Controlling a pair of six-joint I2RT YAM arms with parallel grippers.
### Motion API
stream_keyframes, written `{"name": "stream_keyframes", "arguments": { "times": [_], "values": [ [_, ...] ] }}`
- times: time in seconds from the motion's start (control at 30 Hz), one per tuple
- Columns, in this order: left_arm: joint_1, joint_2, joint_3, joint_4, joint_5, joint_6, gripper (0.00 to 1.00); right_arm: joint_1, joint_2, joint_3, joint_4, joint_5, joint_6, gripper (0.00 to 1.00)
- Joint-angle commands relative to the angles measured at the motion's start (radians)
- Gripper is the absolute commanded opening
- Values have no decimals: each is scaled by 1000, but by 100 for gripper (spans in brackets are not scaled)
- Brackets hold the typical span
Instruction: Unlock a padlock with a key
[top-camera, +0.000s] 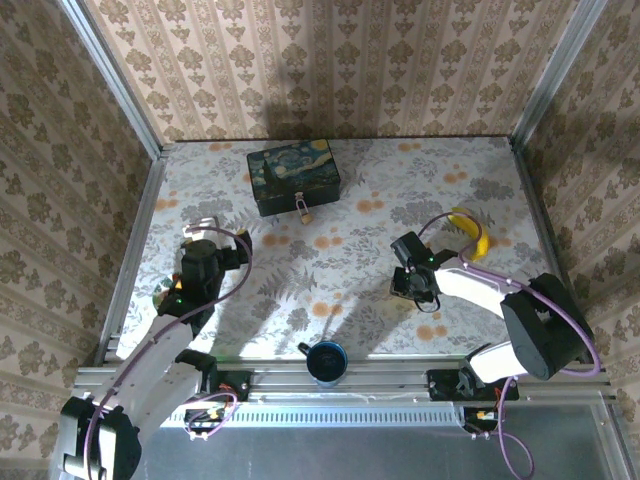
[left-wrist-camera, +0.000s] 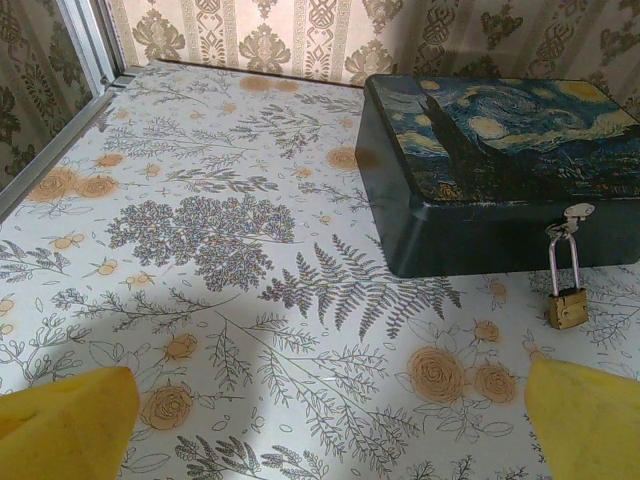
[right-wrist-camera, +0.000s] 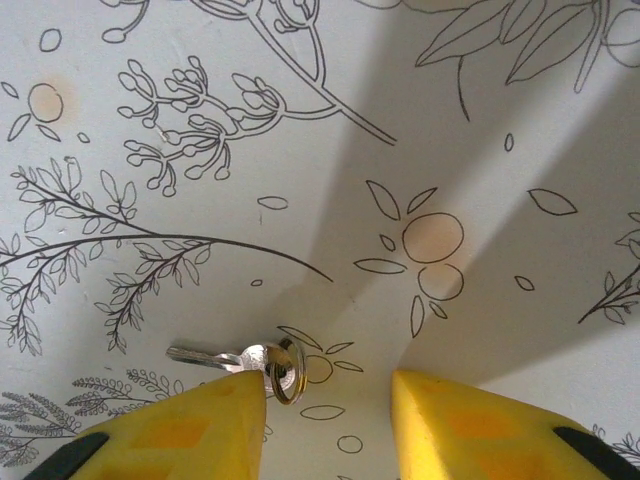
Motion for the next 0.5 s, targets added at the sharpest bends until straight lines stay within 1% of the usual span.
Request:
{"name": "stream_keyframes", "arguments": {
  "times": [0.0,0.07,0.13,0.3,0.33,0.47],
  "values": [
    [11,-4,1,8,-4,-17,100,-1,38,29,58,-28,4,34],
    [13,-4,2,6,-4,-17,100,-1,49,33,58,-29,4,31],
    [13,-4,2,5,-4,-17,100,-1,58,36,59,-30,1,25],
    [14,-1,5,3,-3,-21,100,-1,66,30,69,-41,2,2],
    [15,1,7,2,-4,-21,100,-1,64,30,70,-43,2,0],
    [14,11,23,-10,-4,-24,100,-1,38,29,71,-60,-2,0]
  ]
}}
